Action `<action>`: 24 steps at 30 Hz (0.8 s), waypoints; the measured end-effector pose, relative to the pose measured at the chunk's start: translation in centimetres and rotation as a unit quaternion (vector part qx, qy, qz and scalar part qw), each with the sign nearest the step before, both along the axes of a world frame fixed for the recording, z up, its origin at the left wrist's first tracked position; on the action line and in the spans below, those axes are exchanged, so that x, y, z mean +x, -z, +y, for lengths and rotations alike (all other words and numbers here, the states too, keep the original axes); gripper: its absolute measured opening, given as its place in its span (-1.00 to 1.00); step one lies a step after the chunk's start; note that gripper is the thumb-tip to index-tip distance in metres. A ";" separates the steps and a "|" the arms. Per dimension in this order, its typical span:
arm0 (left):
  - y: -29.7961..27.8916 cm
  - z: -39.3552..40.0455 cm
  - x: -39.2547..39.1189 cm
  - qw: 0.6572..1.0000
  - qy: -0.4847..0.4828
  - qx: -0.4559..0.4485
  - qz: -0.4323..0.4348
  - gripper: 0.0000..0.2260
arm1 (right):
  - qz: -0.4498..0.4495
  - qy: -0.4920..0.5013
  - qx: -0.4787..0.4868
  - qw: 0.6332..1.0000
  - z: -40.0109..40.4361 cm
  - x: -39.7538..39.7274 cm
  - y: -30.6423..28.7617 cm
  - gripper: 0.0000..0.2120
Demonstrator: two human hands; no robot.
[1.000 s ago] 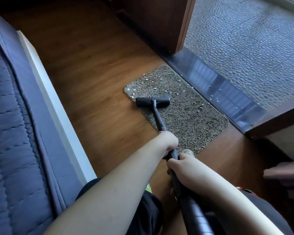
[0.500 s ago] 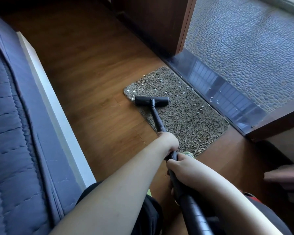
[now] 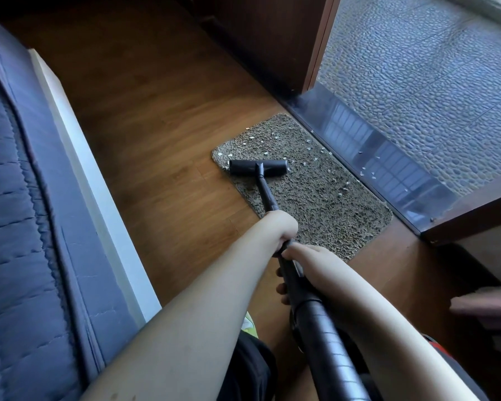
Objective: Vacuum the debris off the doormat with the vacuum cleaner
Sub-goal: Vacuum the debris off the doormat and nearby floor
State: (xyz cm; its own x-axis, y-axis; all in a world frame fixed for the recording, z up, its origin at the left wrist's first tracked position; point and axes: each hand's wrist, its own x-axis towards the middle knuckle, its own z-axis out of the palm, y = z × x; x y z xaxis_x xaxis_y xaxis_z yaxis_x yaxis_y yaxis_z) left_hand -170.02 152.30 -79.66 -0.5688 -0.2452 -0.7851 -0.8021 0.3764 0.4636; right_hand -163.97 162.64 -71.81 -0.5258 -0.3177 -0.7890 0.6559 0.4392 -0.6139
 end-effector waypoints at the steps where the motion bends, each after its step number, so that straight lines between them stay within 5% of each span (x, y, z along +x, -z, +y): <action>1: 0.0 -0.1 0.0 0.999 -0.024 0.023 0.010 -0.79 | -0.008 0.019 -0.017 1.000 0.0 0.0 -0.2 -0.75; 6: -0.5 -0.3 0.4 0.983 -0.148 0.096 0.040 -0.94 | -0.007 0.054 -0.072 0.996 -0.2 -0.2 -0.7 -0.71; 16: 1.5 -0.7 0.4 0.915 -0.344 0.197 0.078 -0.84 | -0.005 0.043 -0.082 0.996 -0.2 0.0 -0.7 -0.86; 24: 2.0 -0.8 0.2 0.913 -0.357 0.186 0.072 -0.70 | 0.015 0.019 -0.079 0.997 -0.1 0.2 -0.8 -0.79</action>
